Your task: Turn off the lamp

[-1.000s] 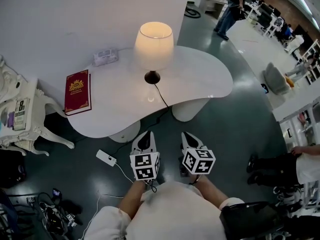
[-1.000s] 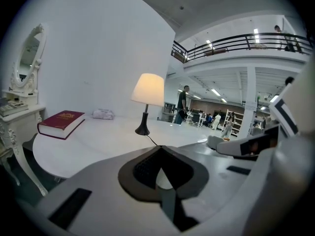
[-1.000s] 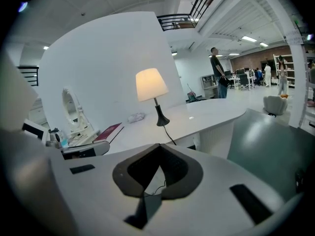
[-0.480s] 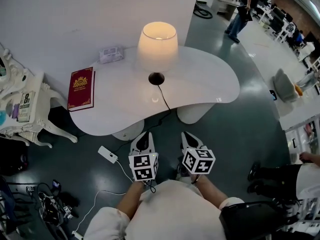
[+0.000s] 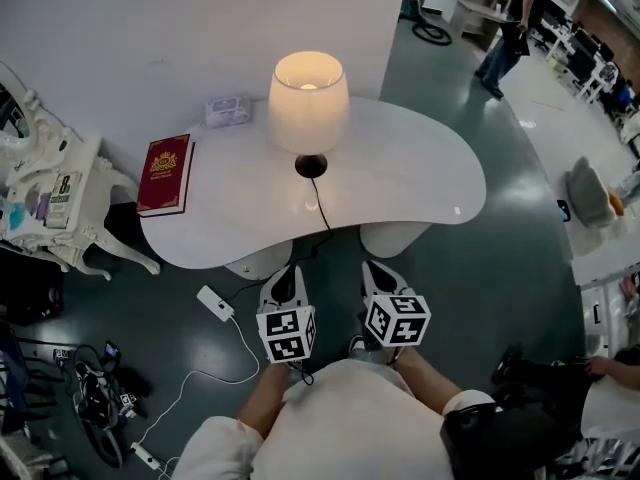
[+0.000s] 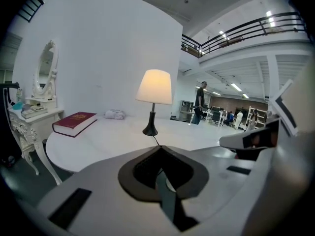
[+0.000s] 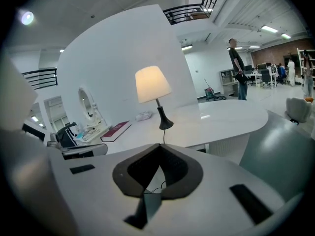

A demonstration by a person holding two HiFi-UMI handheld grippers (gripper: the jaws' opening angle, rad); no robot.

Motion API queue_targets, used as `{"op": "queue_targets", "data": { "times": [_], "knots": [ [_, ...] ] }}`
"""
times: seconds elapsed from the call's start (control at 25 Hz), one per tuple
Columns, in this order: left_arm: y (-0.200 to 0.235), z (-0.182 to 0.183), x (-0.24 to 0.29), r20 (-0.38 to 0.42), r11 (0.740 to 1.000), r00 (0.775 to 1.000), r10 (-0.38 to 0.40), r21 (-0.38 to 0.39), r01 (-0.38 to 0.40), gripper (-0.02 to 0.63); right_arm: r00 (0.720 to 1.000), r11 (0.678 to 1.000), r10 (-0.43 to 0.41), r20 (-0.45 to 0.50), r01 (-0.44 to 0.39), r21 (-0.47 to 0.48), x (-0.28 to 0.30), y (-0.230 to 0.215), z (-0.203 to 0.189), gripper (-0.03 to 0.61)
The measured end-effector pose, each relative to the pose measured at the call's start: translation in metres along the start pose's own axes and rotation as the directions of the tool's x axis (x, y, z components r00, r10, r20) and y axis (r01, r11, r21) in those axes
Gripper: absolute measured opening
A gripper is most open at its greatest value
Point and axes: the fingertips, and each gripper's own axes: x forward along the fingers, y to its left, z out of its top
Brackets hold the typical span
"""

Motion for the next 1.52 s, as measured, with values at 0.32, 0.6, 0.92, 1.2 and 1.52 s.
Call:
{"op": "queue_targets", "data": {
  "times": [0.32, 0.6, 0.92, 1.2, 1.52],
  "knots": [
    [-0.019, -0.019, 0.005, -0.04, 1.0, 0.999, 0.007, 0.02, -0.006, 0.006, 1.0, 0.999, 0.012, -0.02, -0.011, 0.03, 0.003, -0.021, -0.012, -0.002],
    [-0.03, -0.046, 0.021, -0.104, 0.999, 0.994, -0.02, 0.034, 0.023, 0.008, 0.999, 0.997, -0.011, -0.033, 0.013, 0.074, 0.016, -0.044, -0.026, -0.002],
    [-0.033, -0.08, 0.042, -0.155, 0.999, 0.987, -0.033, 0.036, 0.039, 0.006, 0.998, 0.993, -0.019, -0.054, 0.025, 0.113, 0.039, -0.059, -0.058, -0.002],
    [-0.027, -0.117, 0.058, -0.185, 1.0, 0.983, -0.023, 0.009, 0.025, 0.006, 0.997, 0.989, -0.03, -0.076, 0.041, 0.145, 0.061, -0.072, -0.092, -0.002],
    [-0.019, -0.162, 0.092, -0.197, 0.999, 0.98, -0.005, -0.047, -0.004, 0.006, 0.992, 0.99, -0.029, -0.122, 0.045, 0.134, 0.087, -0.089, -0.139, -0.002]
  ]
}}
